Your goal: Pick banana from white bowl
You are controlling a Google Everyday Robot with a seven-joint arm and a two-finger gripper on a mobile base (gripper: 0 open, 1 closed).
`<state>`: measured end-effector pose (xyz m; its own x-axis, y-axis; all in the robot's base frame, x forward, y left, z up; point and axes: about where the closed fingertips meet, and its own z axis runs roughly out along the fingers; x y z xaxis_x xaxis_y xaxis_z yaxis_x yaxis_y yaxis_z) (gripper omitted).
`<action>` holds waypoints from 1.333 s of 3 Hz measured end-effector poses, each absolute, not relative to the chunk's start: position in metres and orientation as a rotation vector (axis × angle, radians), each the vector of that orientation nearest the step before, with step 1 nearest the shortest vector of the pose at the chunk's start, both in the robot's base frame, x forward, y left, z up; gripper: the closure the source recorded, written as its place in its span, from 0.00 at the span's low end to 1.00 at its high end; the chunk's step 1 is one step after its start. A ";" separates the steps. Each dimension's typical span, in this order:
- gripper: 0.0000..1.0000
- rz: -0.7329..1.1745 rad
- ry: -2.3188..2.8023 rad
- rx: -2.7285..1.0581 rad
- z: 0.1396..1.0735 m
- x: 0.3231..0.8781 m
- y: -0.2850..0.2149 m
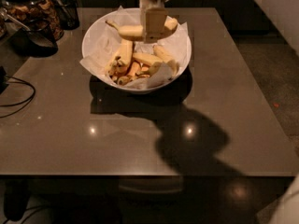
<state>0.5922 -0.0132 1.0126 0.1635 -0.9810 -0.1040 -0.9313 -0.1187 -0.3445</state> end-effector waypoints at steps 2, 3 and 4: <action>1.00 -0.210 1.771 -2.115 1.024 0.580 -0.004; 1.00 -0.147 1.721 -2.130 1.026 0.543 0.009; 1.00 -0.086 1.697 -2.166 1.021 0.505 0.020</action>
Offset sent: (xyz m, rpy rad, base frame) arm -0.0413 0.0093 0.0232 0.0167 -0.0146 0.0657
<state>0.5053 0.0196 1.0208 0.2663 -0.9457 -0.1863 -0.9222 -0.1937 -0.3348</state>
